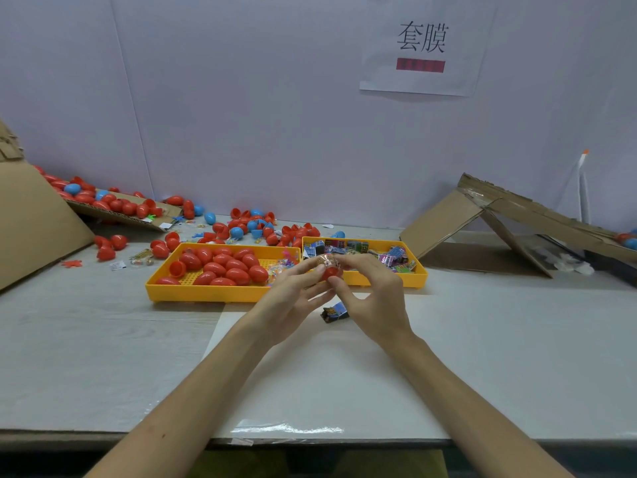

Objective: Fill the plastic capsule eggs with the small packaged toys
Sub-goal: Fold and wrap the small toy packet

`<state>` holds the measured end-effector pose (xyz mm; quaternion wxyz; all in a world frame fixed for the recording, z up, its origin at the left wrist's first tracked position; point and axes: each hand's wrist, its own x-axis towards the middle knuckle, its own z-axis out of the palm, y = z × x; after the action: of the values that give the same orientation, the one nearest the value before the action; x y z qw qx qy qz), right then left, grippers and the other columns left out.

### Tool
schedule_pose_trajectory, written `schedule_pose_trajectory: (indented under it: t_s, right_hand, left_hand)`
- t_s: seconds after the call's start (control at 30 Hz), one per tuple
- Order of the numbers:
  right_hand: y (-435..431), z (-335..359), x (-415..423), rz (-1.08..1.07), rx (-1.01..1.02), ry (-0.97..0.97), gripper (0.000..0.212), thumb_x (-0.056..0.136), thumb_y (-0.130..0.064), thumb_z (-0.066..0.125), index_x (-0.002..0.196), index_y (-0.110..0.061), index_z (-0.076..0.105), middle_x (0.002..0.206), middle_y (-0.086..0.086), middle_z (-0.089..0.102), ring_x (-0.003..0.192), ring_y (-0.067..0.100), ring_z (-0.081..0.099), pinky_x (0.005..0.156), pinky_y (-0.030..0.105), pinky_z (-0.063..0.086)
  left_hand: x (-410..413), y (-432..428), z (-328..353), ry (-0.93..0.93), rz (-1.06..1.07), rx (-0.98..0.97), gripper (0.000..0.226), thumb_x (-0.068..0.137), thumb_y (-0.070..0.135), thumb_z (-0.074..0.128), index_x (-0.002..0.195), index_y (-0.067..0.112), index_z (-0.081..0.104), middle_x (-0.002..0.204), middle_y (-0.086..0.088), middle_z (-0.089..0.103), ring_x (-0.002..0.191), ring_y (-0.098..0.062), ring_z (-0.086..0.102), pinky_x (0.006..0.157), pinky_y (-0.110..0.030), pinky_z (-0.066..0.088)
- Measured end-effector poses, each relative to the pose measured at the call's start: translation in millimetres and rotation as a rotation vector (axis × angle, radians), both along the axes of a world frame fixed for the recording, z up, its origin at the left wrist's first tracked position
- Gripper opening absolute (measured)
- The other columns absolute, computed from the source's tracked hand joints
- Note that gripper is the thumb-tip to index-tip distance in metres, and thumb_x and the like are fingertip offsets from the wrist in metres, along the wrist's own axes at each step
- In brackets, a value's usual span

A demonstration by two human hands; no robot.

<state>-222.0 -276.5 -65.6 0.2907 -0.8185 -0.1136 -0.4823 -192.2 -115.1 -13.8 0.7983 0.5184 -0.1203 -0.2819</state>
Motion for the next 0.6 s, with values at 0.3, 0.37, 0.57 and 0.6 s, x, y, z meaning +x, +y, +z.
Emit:
schedule_pose_trajectory:
  t_s: [0.3, 0.37, 0.57, 0.6]
  right_hand:
    - [1.0, 3.8, -3.7, -0.043, -0.056, -0.017, 0.012, 0.088, -0.003, 0.073, 0.099, -0.006, 0.075, 0.094, 0.002, 0.075, 0.088, 0.010, 0.067, 0.082, 0.015, 0.052]
    - [0.6, 5.0, -5.2, -0.057, -0.083, -0.032, 0.011, 0.088, -0.003, 0.073, 0.098, -0.006, 0.075, 0.093, 0.003, 0.075, 0.087, 0.011, 0.068, 0.080, 0.021, 0.055]
    - [1.5, 6.0, -8.9, -0.134, -0.205, -0.067, 0.005, 0.088, -0.006, 0.071, 0.093, -0.005, 0.073, 0.088, 0.005, 0.073, 0.078, 0.022, 0.068, 0.069, 0.041, 0.057]
    - [2.2, 6.4, -9.4, -0.149, -0.230, -0.075, 0.004, 0.088, -0.006, 0.071, 0.091, -0.005, 0.072, 0.086, 0.005, 0.072, 0.075, 0.022, 0.067, 0.068, 0.041, 0.057]
  left_hand:
    - [1.1, -0.5, -5.8, -0.151, 0.005, 0.045, 0.044, 0.101, -0.002, 0.049, 0.145, 0.003, 0.046, 0.146, -0.027, 0.050, 0.122, -0.031, 0.055, 0.102, -0.038, 0.046]
    - [0.2, -0.4, -4.5, -0.157, 0.010, 0.046, 0.043, 0.101, -0.002, 0.050, 0.144, 0.003, 0.048, 0.145, -0.027, 0.051, 0.125, -0.034, 0.055, 0.102, -0.038, 0.047]
    - [-1.3, 0.8, -4.9, -0.181, 0.023, 0.029, 0.028, 0.096, -0.001, 0.058, 0.122, 0.008, 0.059, 0.137, -0.028, 0.058, 0.113, -0.030, 0.061, 0.090, -0.031, 0.054]
    - [-1.8, 0.7, -4.8, -0.180, 0.026, 0.024, 0.025, 0.095, -0.001, 0.060, 0.118, 0.009, 0.060, 0.135, -0.028, 0.059, 0.112, -0.030, 0.062, 0.088, -0.030, 0.055]
